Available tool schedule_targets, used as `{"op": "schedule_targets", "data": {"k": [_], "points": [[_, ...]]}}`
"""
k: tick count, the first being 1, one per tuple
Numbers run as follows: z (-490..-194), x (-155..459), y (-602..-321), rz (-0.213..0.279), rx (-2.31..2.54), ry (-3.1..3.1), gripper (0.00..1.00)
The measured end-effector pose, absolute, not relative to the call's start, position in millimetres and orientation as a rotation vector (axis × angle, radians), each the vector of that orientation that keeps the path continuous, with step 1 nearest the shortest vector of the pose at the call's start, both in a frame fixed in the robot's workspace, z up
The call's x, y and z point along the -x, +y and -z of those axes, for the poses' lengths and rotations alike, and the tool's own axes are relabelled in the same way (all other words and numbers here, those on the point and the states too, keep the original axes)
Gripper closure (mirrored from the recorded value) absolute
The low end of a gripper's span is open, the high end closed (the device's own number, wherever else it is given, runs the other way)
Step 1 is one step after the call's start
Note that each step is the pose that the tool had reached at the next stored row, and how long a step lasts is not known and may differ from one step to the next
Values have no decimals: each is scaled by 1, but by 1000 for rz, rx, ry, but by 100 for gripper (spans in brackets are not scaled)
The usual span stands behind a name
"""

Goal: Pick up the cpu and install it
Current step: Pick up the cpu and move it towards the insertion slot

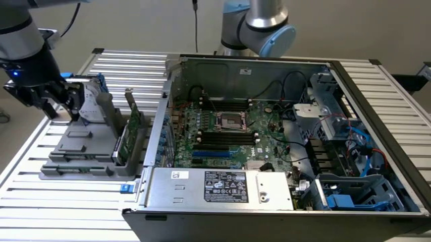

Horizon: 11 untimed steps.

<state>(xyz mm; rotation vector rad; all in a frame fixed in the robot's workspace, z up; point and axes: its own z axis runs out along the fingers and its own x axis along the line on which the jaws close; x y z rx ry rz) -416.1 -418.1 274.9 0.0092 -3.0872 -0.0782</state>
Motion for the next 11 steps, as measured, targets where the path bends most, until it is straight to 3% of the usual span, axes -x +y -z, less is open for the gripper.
{"op": "schedule_targets", "data": {"k": [11], "points": [[-325, 382, -418, 78, -9, -3085, 45]]}}
